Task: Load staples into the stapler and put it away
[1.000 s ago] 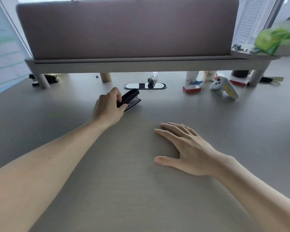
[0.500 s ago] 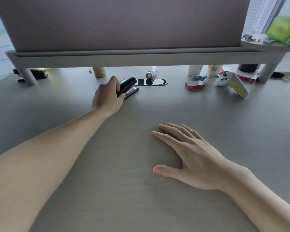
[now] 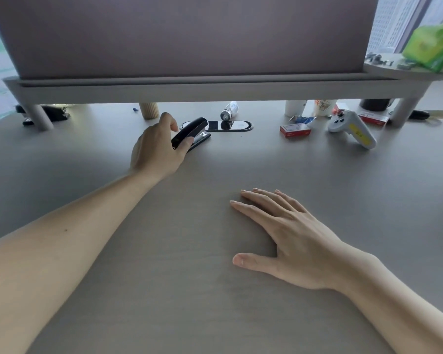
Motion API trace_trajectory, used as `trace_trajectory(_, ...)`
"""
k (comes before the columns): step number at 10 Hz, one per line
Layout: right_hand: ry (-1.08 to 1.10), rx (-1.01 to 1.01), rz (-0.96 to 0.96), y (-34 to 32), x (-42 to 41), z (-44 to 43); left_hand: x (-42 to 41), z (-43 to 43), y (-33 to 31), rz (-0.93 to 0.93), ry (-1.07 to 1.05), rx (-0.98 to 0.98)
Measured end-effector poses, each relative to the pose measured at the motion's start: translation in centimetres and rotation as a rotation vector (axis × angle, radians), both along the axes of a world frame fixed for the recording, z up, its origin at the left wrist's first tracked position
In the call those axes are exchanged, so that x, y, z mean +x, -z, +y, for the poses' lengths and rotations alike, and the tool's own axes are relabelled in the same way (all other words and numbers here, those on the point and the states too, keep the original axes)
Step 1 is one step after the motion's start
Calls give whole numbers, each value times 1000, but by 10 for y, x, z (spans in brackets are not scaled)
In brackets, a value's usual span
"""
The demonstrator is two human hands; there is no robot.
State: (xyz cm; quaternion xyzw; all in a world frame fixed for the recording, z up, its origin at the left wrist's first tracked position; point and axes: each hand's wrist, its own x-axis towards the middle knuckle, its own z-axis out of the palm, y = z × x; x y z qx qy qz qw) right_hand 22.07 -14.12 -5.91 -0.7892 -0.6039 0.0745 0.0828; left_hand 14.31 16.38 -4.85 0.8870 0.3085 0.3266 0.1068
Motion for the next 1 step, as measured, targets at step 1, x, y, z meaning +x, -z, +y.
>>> trace_trajectory(1,2,-13,-12,-2,-3,-2,-18,-13,-1,-40,100,103)
